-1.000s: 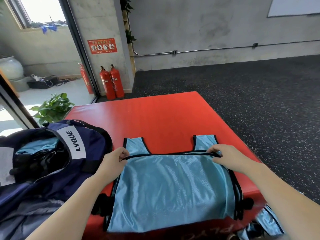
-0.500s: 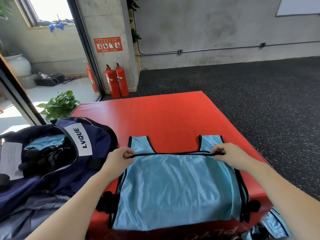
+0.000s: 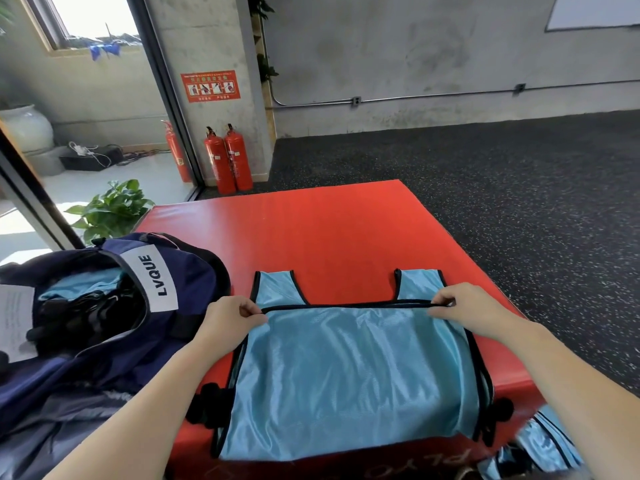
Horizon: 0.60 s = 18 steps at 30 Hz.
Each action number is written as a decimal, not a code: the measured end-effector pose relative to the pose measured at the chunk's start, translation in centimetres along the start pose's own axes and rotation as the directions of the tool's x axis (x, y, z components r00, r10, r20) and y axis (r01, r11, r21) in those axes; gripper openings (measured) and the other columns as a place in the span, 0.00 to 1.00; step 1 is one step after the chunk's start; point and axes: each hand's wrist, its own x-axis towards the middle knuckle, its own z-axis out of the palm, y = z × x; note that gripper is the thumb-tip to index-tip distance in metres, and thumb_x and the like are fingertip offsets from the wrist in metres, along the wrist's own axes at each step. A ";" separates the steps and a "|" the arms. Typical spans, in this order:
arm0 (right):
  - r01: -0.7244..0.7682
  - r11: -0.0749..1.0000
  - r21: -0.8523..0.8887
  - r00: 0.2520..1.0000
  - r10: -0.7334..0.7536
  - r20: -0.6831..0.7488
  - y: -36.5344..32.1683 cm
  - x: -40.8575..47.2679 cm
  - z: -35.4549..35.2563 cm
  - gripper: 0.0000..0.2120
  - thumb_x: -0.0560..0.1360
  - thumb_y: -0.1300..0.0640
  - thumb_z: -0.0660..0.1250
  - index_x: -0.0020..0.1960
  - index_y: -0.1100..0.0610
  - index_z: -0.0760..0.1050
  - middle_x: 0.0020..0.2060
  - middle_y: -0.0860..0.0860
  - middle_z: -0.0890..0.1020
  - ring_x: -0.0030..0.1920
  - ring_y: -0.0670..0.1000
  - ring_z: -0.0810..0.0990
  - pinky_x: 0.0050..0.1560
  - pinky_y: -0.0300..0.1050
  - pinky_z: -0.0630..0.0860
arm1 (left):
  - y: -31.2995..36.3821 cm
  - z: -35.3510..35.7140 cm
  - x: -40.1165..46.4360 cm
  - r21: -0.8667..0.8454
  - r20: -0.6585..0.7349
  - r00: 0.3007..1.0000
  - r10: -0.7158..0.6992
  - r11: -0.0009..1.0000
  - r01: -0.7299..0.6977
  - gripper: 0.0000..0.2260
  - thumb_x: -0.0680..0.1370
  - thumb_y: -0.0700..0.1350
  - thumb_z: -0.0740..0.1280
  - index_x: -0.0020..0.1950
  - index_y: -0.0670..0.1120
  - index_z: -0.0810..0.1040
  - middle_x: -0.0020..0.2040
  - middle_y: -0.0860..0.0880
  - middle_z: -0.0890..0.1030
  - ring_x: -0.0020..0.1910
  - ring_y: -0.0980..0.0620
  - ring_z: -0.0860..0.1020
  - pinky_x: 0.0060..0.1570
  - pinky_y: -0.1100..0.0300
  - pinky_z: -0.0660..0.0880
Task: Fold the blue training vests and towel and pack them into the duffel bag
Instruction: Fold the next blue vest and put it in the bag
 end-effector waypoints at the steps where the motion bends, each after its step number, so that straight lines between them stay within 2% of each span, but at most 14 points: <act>1: 0.003 1.000 0.012 1.000 -0.003 -0.007 -0.1 -0.1 -0.5 0.06 0.73 0.51 0.77 0.38 0.47 0.83 0.35 0.46 0.84 0.38 0.47 0.79 0.40 0.41 0.73 | 0.0 -0.4 0.1 -0.011 -0.016 1.000 -0.001 1.000 0.000 0.05 0.71 0.48 0.78 0.38 0.53 0.84 0.37 0.55 0.84 0.42 0.57 0.81 0.38 0.71 0.69; 4: 0.030 0.994 0.106 0.998 -0.023 -0.062 -0.3 -0.4 -2.6 0.04 0.73 0.50 0.77 0.40 0.48 0.85 0.38 0.48 0.85 0.41 0.46 0.80 0.48 0.46 0.74 | 0.2 -2.1 0.3 -0.151 -0.074 0.997 -0.020 0.988 0.009 0.05 0.71 0.47 0.79 0.39 0.51 0.84 0.36 0.53 0.84 0.39 0.55 0.81 0.41 0.64 0.73; 6: 0.049 0.978 0.203 0.995 -0.031 -0.093 -0.8 -0.6 -4.0 0.03 0.74 0.51 0.76 0.43 0.49 0.85 0.40 0.46 0.86 0.43 0.44 0.81 0.50 0.41 0.74 | 0.5 -3.0 0.6 -0.309 -0.091 0.995 -0.035 0.951 0.005 0.05 0.72 0.45 0.78 0.42 0.47 0.84 0.37 0.51 0.85 0.37 0.56 0.80 0.44 0.59 0.75; 8: 0.056 0.962 0.267 0.992 -0.024 -0.123 -1.2 -0.3 -4.7 0.03 0.74 0.51 0.76 0.44 0.50 0.86 0.40 0.46 0.87 0.44 0.44 0.81 0.51 0.40 0.73 | 0.7 -3.2 1.0 -0.364 -0.111 0.993 -0.038 0.932 -0.005 0.04 0.74 0.44 0.76 0.43 0.46 0.83 0.38 0.50 0.85 0.37 0.57 0.80 0.45 0.59 0.75; 11: 0.032 0.974 0.226 0.985 0.008 -0.173 -1.3 1.2 -4.3 0.05 0.73 0.48 0.77 0.42 0.49 0.85 0.39 0.45 0.86 0.43 0.45 0.81 0.47 0.40 0.74 | 1.0 -2.4 2.3 -0.331 -0.141 0.988 -0.054 0.944 0.005 0.04 0.74 0.46 0.75 0.43 0.48 0.83 0.39 0.50 0.85 0.42 0.52 0.82 0.48 0.57 0.76; 14: 0.001 0.986 0.166 0.971 0.039 -0.238 -1.2 3.1 -3.2 0.07 0.73 0.47 0.76 0.41 0.48 0.84 0.39 0.49 0.85 0.45 0.51 0.81 0.47 0.47 0.75 | 1.4 -1.4 3.9 -0.277 -0.188 0.980 -0.068 0.961 0.013 0.02 0.75 0.46 0.74 0.44 0.50 0.82 0.41 0.52 0.84 0.44 0.54 0.81 0.43 0.61 0.73; 16: 0.006 0.991 0.131 0.965 0.029 -0.261 -1.1 4.3 -2.5 0.05 0.75 0.49 0.74 0.43 0.49 0.83 0.41 0.49 0.85 0.46 0.51 0.81 0.47 0.49 0.75 | 1.5 -0.7 5.0 -0.245 -0.213 0.975 -0.063 0.969 0.009 0.02 0.75 0.45 0.73 0.46 0.51 0.82 0.42 0.53 0.83 0.44 0.54 0.80 0.42 0.63 0.72; 18: -0.013 0.993 0.113 0.973 0.038 -0.226 -0.5 5.3 -1.5 0.00 0.76 0.55 0.73 0.46 0.50 0.83 0.43 0.46 0.84 0.49 0.49 0.81 0.47 0.45 0.73 | 1.1 0.4 5.9 -0.200 -0.198 0.979 -0.059 0.980 0.018 0.03 0.76 0.43 0.71 0.48 0.50 0.81 0.44 0.53 0.83 0.44 0.54 0.79 0.40 0.65 0.71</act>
